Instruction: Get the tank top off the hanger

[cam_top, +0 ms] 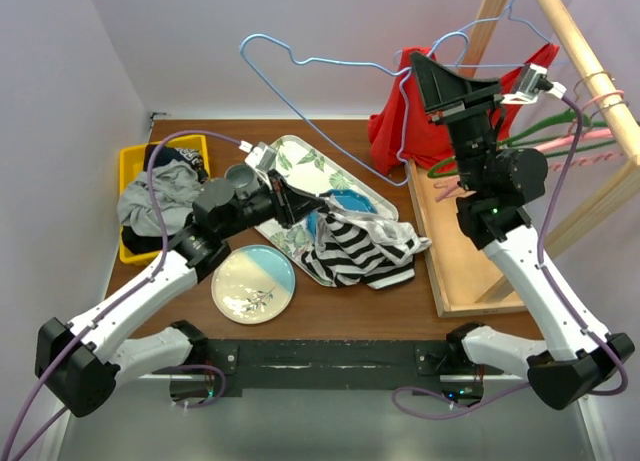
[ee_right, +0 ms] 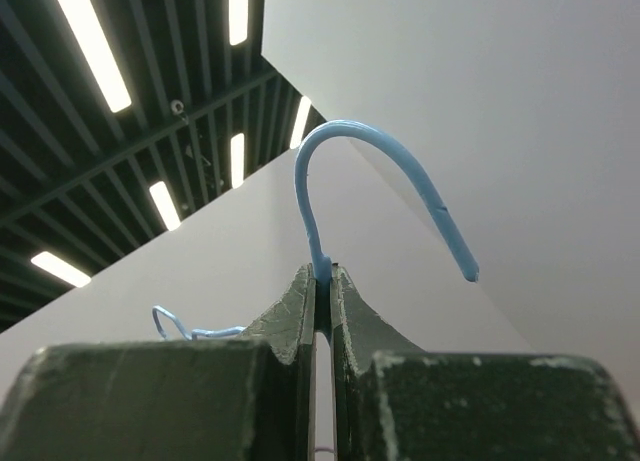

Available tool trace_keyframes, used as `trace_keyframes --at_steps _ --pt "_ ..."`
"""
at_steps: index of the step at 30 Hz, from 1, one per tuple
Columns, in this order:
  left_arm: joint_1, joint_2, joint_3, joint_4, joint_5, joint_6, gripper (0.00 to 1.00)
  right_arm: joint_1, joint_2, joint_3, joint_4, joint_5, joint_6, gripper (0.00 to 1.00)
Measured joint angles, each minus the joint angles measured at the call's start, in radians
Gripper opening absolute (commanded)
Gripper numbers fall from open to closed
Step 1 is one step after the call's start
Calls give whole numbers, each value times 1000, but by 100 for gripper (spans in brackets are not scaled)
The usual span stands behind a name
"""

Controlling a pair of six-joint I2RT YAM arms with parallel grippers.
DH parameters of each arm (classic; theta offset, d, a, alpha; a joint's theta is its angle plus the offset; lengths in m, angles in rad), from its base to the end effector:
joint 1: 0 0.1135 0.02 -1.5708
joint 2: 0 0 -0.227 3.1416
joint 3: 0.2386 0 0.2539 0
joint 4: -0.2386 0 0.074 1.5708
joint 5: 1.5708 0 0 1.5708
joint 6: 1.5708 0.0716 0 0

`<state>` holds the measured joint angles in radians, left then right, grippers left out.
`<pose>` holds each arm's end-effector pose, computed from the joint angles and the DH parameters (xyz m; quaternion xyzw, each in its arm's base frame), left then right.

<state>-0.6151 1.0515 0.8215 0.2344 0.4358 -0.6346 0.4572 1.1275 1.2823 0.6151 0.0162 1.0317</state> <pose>0.2277 -0.1979 0.3134 0.1465 0.6903 -0.5285 0.4719 0.2353 0.1145 0.5172 0.1176 0.3717 0.6216 0.6794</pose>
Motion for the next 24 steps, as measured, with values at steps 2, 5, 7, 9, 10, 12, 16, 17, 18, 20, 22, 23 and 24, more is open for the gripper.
trace_keyframes --at_steps 2,5,7,9,10,12,16,17,18,20,22,23,24 --pt "0 -5 56 -61 -43 28 0 0 -17 7 -37 -3 -26 0" --pt "0 -7 185 -161 -139 75 0 0 -41 33 -82 -8 -70 0" --pt "0 -5 296 -239 -229 103 0 0 -56 53 -102 -14 -97 0" --pt "1 10 437 -332 -335 132 0 0 -71 79 -124 -29 -130 0" --pt "2 21 512 -371 -396 151 0 0 -78 86 -132 -34 -141 0" --pt "8 42 639 -428 -501 185 0 0 -93 103 -154 -42 -173 0" --pt "23 136 951 -548 -733 291 0 0 -110 117 -194 -60 -222 0" --pt "29 171 1040 -563 -791 326 0 0 -113 117 -203 -61 -231 0" --pt "37 201 1112 -575 -842 355 0 0 -114 117 -212 -61 -238 0" --pt "58 264 1241 -610 -920 409 0 0 -118 116 -238 -60 -249 0" --pt "98 343 1381 -652 -979 454 0 0 -122 116 -264 -60 -256 0" --pt "127 374 1426 -667 -996 470 0 0 -124 113 -267 -60 -259 0" --pt "148 394 1448 -679 -1010 480 0 0 -127 110 -273 -61 -261 0"
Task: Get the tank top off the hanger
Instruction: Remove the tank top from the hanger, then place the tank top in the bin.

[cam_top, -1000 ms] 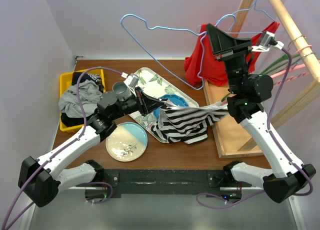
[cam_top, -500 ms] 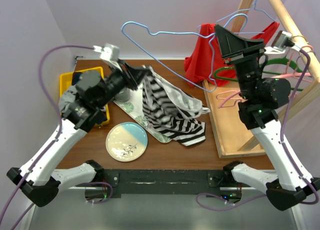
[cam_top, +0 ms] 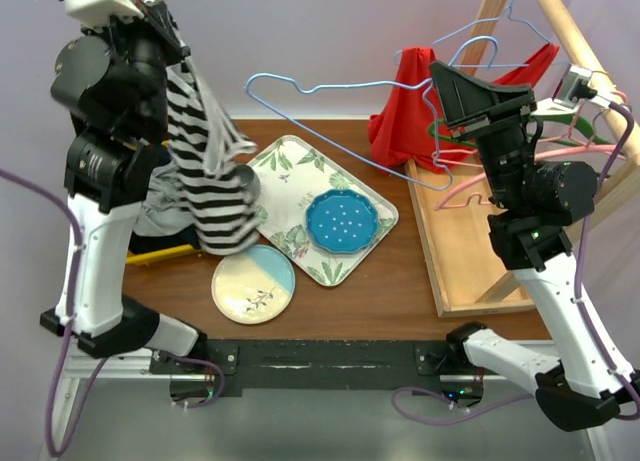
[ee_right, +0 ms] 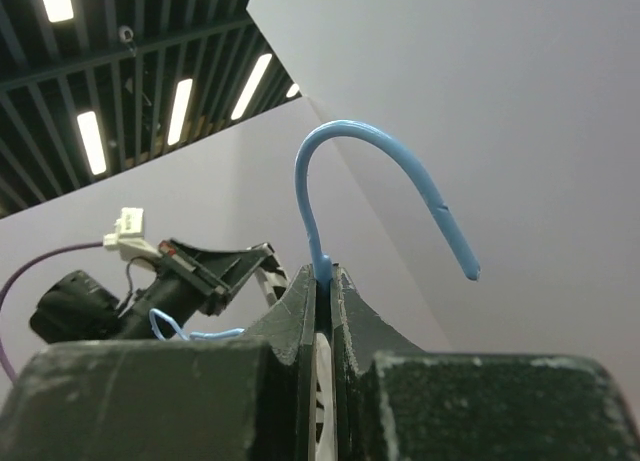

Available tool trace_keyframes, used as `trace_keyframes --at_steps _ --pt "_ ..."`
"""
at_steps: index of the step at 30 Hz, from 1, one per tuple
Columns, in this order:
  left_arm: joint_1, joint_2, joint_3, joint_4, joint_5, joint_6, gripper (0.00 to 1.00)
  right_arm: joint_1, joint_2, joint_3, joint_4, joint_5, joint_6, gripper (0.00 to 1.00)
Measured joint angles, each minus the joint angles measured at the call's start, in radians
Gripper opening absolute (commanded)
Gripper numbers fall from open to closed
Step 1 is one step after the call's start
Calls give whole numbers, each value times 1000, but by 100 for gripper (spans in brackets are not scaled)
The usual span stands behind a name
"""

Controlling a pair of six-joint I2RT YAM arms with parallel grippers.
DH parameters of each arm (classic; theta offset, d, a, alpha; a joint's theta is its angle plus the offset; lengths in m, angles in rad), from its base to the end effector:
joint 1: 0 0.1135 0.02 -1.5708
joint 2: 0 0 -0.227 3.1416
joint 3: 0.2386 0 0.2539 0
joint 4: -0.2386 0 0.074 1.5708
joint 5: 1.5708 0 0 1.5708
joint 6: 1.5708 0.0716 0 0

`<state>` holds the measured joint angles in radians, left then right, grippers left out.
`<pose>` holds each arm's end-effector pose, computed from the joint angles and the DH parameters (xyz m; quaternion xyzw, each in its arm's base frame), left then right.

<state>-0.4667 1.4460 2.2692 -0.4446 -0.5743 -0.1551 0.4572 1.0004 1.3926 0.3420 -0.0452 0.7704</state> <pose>0.2319 -0.0733 0.6100 -0.1480 0.5683 -0.0914 0.8042 0.1875 0.0958 0.5518 0.0429 0.4044 0.5337 0.7415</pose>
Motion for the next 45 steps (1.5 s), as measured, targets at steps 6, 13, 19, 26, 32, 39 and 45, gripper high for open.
trace_keyframes --at_steps 6,13,19,26,32,39,45 --pt "266 71 -75 -99 -19 19 0 0 -11 -1 -41 -22 -19 0" --pt "499 64 -204 -127 17 -19 0 0 -14 -26 -48 -53 -23 0" --pt "558 -50 -638 -8 124 -91 0 0 -26 -93 -63 -53 -23 0" --pt "631 65 -1004 79 361 -168 43 0 -38 -145 -67 -80 -18 0" --pt "683 182 -1004 51 500 -224 97 0 -45 -176 -77 -95 -18 0" --pt "655 -16 -1019 59 419 -227 100 0 -77 -178 -87 -106 -20 0" --pt "492 -108 -1017 5 245 -213 100 0 -89 -181 -87 -107 -19 0"
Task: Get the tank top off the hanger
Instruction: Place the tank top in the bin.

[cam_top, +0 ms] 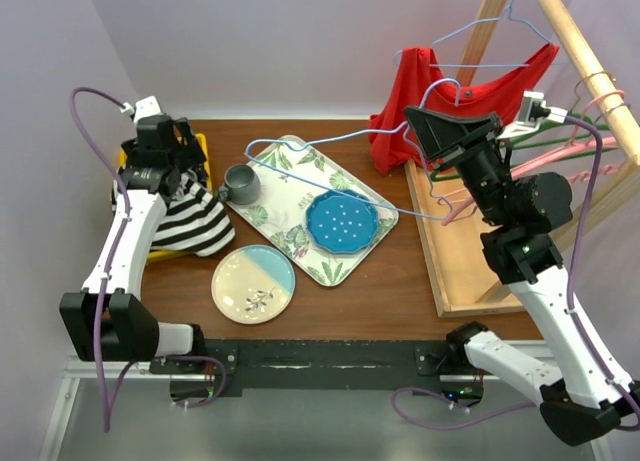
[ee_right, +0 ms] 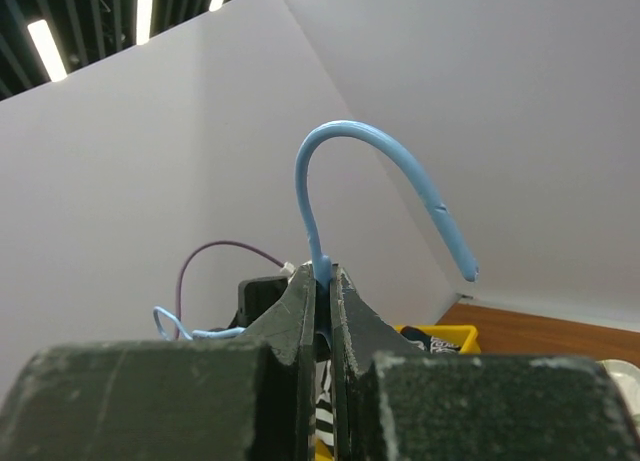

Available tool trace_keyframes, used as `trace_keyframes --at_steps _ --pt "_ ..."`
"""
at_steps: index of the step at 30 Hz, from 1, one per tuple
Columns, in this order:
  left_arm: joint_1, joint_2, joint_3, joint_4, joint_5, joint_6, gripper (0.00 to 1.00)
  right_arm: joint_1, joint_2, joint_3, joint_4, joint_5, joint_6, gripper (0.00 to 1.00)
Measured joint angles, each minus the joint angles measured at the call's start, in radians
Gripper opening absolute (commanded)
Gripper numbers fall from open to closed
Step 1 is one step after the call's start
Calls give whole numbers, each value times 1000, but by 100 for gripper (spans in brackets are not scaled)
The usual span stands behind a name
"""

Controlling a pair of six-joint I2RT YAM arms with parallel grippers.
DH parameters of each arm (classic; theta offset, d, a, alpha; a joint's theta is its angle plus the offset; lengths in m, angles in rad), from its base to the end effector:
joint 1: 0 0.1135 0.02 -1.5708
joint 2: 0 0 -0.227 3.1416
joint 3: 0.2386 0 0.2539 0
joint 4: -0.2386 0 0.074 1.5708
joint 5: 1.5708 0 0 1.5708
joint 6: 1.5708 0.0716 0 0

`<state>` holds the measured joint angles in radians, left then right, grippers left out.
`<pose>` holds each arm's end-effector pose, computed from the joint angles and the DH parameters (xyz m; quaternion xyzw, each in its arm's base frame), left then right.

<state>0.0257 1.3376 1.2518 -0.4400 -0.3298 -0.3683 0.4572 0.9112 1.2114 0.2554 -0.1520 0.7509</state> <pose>0.3404 0.0319 0.3019 -0.2476 0.8223 0.0563 0.5093 0.1943 0.1076 0.4995 0.0053 0.4892 0.5253 0.6962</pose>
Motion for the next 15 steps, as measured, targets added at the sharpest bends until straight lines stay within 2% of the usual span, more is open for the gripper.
trace_keyframes --at_steps 5,9,13,14,15 --pt "-52 -18 -74 -65 -44 -29 94 0 -11 -13 -10 1 -5 0" --pt "-53 -45 -217 -65 -12 -41 86 0 -32 -21 -17 2 -16 0" --pt "-53 -45 -289 -65 37 -43 82 0 -44 -21 -16 2 -28 0" --pt "-53 -44 -298 -61 45 -44 79 0 -45 -21 -17 2 -31 0" --pt "-53 -43 -304 -56 52 -44 70 0 -45 -21 -18 2 -33 0"
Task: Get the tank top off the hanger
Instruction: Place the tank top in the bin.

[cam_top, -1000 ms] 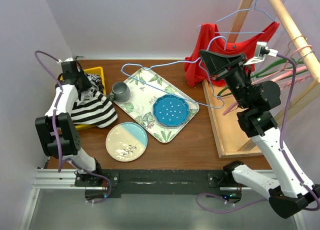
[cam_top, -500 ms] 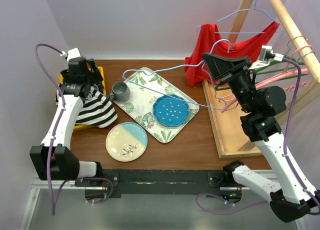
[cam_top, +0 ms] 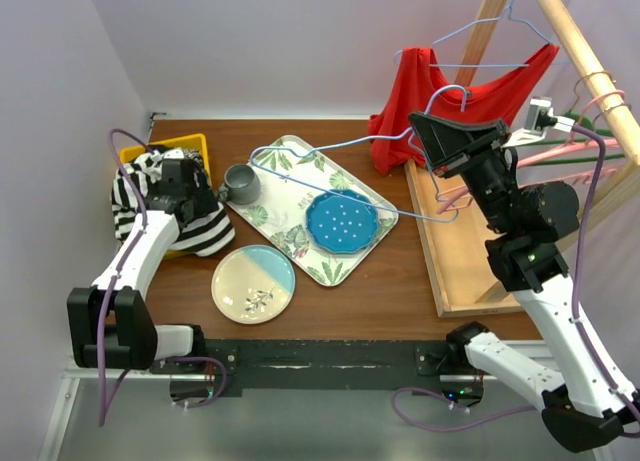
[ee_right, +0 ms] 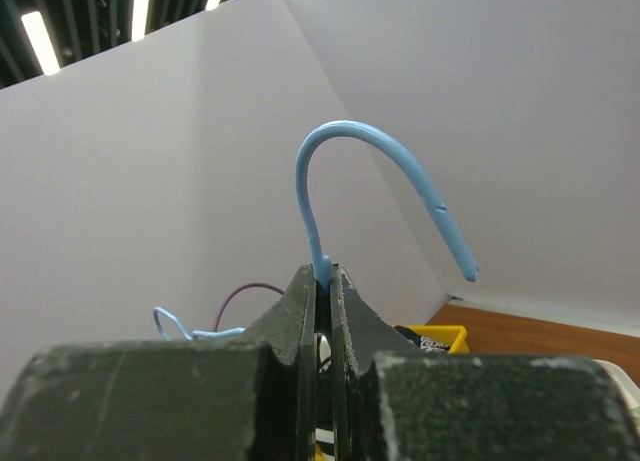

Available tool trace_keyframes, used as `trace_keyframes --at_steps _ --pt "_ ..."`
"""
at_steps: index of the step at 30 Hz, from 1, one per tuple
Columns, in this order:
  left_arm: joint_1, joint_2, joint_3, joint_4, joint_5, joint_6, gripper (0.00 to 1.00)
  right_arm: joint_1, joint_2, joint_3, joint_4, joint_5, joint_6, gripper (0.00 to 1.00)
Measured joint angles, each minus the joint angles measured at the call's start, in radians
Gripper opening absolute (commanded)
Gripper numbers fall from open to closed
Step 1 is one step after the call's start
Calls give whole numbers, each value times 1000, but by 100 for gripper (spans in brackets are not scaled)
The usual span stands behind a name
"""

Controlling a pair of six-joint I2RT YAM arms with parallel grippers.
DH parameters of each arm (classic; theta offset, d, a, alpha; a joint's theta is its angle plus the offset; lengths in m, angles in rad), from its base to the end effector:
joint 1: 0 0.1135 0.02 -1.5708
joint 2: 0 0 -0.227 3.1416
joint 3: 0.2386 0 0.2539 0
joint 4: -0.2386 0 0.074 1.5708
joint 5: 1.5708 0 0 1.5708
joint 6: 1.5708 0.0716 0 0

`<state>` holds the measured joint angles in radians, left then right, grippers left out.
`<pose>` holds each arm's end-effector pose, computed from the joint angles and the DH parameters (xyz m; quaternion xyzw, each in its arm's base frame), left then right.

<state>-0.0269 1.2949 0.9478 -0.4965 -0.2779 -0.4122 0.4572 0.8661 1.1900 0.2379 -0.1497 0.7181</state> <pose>0.3060 0.0114 0.1977 -0.2256 0.8991 0.0496 0.3720 0.1840 0.1024 0.4990 -0.0022 0.4864 0.5141 0.7065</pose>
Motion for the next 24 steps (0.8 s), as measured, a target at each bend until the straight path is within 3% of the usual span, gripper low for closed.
trace_keyframes --at_steps 2,3,4,6,7,9,14,15,17,20,24 --pt "0 11 -8 11 14 -3 57 0 1 0 -1 0 -3 0" --pt "0 18 -8 14 16 -3 35 0 2 0 0 0 -4 0" --pt "0 28 -8 19 19 1 26 0 2 0 -1 0 -5 0" --pt "0 51 -8 24 18 2 8 0 3 0 -5 -1 -8 0" --pt "0 63 -7 22 16 6 4 0 4 1 -6 -1 -11 0" --pt "0 77 -5 14 4 7 0 0 4 1 -9 -1 -16 0" --pt "0 82 89 -33 -26 19 0 0 10 15 -28 -3 -33 0" --pt "0 82 127 -41 -35 23 9 0 14 24 -32 -5 -35 0" --pt "0 86 214 -54 -62 34 13 0 22 37 -37 -9 -41 0" --pt "7 102 322 -51 -87 40 0 0 23 40 -42 -10 -50 0" --pt "29 128 377 -40 -60 57 0 0 16 40 -50 -3 -60 0"
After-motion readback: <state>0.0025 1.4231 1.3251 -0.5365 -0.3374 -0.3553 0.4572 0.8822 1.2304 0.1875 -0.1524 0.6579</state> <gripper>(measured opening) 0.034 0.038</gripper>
